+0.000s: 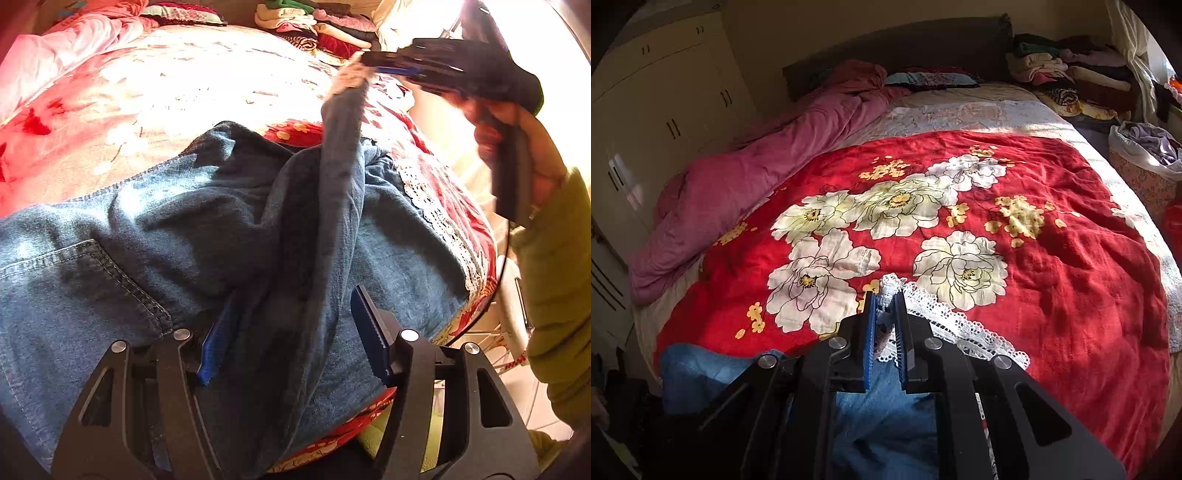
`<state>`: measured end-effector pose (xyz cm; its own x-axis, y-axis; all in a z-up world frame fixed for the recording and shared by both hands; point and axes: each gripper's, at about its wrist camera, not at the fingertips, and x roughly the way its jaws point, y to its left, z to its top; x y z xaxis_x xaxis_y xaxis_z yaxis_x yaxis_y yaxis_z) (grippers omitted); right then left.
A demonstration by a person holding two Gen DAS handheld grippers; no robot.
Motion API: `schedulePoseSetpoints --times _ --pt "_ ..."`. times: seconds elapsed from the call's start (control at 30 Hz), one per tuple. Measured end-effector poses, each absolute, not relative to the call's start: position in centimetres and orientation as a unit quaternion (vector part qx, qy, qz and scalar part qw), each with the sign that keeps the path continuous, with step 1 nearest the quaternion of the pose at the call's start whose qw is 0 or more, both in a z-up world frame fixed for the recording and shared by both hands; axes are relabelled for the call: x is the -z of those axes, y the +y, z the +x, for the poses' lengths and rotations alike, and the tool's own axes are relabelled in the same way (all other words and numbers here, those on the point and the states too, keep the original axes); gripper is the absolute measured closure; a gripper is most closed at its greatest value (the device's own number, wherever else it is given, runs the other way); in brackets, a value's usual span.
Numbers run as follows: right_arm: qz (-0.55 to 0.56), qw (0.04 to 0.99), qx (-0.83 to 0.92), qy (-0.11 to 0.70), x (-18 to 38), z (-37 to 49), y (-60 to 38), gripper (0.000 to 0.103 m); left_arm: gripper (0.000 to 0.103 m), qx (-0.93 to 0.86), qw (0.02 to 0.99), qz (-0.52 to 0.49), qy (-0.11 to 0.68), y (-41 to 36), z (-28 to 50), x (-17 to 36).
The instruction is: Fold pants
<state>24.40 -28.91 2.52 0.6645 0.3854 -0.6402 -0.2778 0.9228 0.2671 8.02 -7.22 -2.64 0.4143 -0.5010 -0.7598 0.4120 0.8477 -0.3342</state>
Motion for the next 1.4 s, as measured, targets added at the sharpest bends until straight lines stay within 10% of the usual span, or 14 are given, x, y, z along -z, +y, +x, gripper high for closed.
schedulePoseSetpoints --times 0.13,1.4 --pt "0.093 0.916 -0.169 0.352 -3.4 21.0 -31.3 0.094 0.101 0.278 0.847 -0.029 0.452 -7.3 7.6 2.1" --pt "0.147 0.868 -0.101 0.463 6.6 2.0 -39.7 0.094 0.101 0.277 0.845 0.119 0.441 -9.4 0.7 2.7"
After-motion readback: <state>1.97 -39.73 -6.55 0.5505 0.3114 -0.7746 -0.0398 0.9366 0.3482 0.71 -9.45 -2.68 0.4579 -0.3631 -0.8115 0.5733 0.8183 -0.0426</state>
